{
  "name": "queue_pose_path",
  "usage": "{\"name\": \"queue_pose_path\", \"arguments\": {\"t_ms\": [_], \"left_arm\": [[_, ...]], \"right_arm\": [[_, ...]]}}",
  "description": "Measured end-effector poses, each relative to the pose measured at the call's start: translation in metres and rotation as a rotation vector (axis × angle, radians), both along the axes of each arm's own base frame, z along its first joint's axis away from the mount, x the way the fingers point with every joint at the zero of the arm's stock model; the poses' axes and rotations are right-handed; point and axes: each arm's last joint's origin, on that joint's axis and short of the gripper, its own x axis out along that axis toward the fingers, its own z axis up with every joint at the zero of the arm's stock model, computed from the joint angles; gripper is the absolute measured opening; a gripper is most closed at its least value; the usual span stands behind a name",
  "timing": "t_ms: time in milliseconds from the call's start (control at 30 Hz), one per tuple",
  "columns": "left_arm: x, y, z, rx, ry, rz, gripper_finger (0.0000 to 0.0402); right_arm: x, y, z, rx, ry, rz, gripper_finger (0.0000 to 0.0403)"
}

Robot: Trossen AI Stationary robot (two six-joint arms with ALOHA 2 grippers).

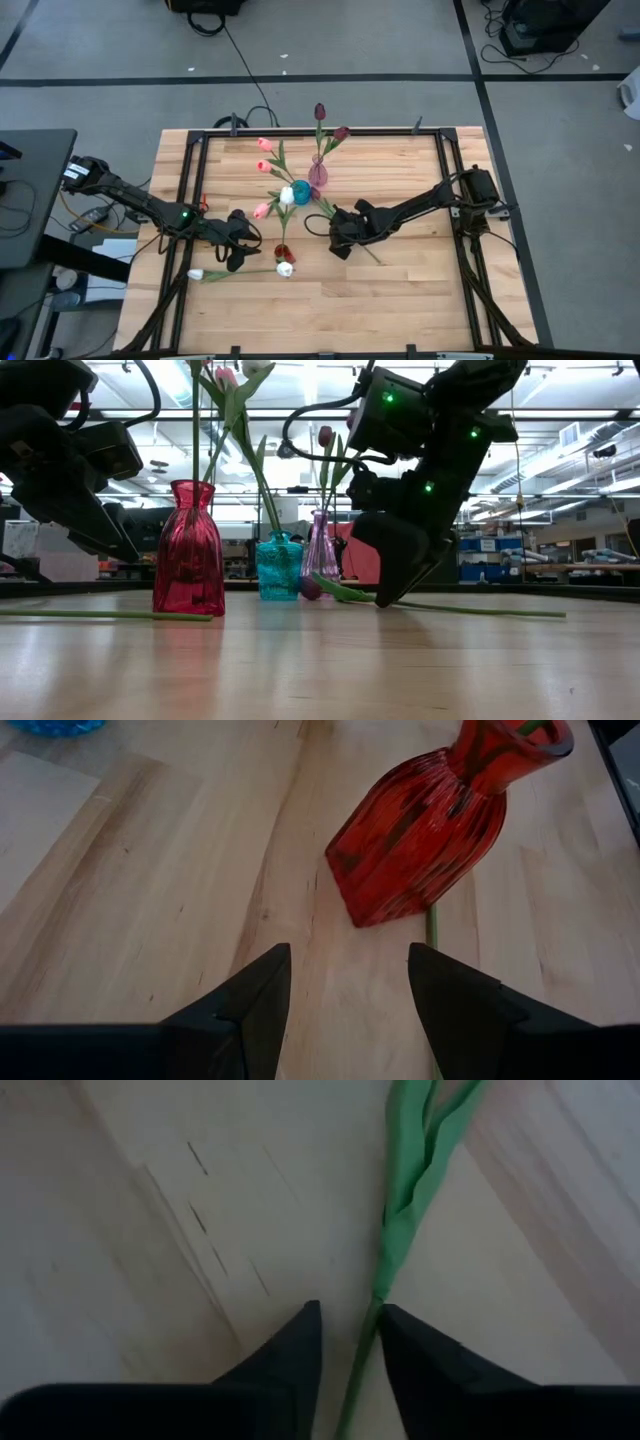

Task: Sort flowers into vase by color
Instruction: Put the red flower into the pink vase

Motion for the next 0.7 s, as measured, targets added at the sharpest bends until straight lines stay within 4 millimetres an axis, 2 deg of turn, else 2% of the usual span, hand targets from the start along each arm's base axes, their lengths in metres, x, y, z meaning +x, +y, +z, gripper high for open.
{"name": "queue_pose_path", "arguments": {"t_ms": [200, 267, 367, 467, 600, 700], "left_arm": [[0.000, 0.000, 0.000, -0.007, 0.004, -0.010, 0.0209], [0.000, 0.000, 0.000, -0.007, 0.006, -0.011, 0.0209], [-0.001, 0.000, -0.001, -0.006, 0.009, -0.011, 0.0209], [-0.001, 0.000, -0.002, -0.006, 0.022, -0.007, 0.0209], [-0.002, 0.000, -0.003, -0.010, 0.034, -0.002, 0.0209], [-0.002, 0.000, -0.003, -0.011, 0.033, -0.001, 0.0209]], "right_arm": [[-0.003, 0.000, -0.005, 0.091, -0.010, 0.013, 0.0022], [-0.004, 0.000, -0.005, 0.116, 0.005, 0.017, 0.0011], [-0.010, 0.000, 0.003, 0.105, 0.045, -0.022, 0.0014], [-0.028, 0.000, 0.017, 0.083, 0.124, -0.045, 0.0007], [-0.037, 0.004, 0.054, 0.005, -0.014, -0.070, 0.0006], [-0.044, 0.010, 0.069, -0.076, -0.149, -0.072, 0.0006]]}}
